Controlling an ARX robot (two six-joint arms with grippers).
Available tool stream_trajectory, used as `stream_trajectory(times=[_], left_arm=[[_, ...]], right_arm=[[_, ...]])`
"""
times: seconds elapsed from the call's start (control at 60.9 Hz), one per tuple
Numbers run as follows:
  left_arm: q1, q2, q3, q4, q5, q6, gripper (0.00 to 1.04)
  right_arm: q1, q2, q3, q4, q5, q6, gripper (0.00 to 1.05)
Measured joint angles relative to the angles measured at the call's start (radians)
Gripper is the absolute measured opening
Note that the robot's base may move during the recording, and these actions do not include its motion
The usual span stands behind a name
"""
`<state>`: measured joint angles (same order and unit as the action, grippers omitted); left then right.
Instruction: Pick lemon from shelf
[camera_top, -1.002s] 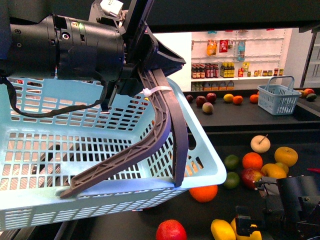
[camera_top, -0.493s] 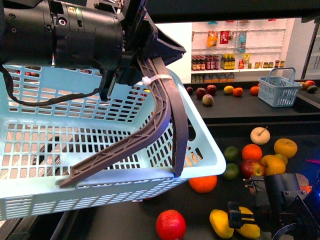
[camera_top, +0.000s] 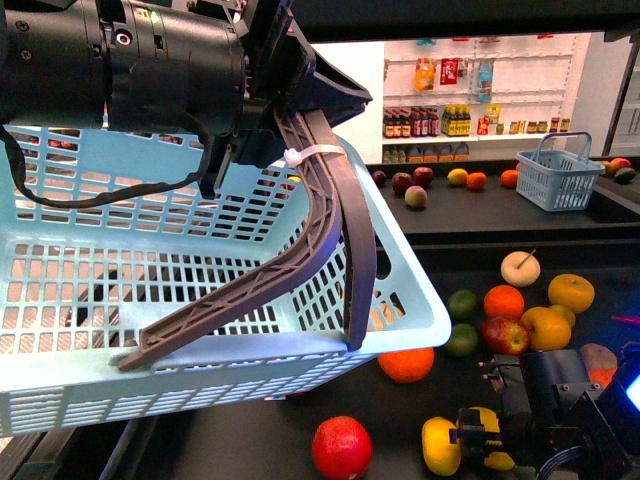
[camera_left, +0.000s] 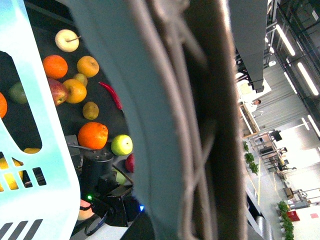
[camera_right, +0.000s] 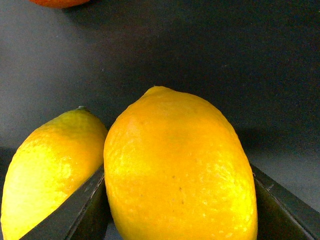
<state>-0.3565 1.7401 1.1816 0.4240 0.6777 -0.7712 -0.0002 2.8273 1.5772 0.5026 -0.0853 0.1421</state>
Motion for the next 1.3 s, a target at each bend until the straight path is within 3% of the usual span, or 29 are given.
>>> stream_trajectory(times=[0.23, 0.46, 0.789, 1.051, 1.298], left_arm=[[0.000, 0.000, 0.000, 0.000, 0.000, 0.000, 0.06], [0.000, 0.000, 0.000, 0.000, 0.000, 0.000, 0.06], [0.000, 0.000, 0.000, 0.000, 0.000, 0.000, 0.06], [0.000, 0.000, 0.000, 0.000, 0.002, 0.000, 0.06], [0.000, 0.000, 0.000, 0.000, -0.002, 0.000, 0.06]], right_arm=[[-0.017, -0.093, -0.098, 0.074, 0.037, 0.029, 0.66], [-0.038, -0.354, -0.271, 0.212, -0.003, 0.110, 0.66], [-0.076, -0.750, -0.492, 0.369, -0.175, 0.427, 0.66], [0.080, -0.878, -0.615, 0.451, -0.314, 0.587, 0.66], [0.163, -0.905, -0.654, 0.493, -0.335, 0.599, 0.66]])
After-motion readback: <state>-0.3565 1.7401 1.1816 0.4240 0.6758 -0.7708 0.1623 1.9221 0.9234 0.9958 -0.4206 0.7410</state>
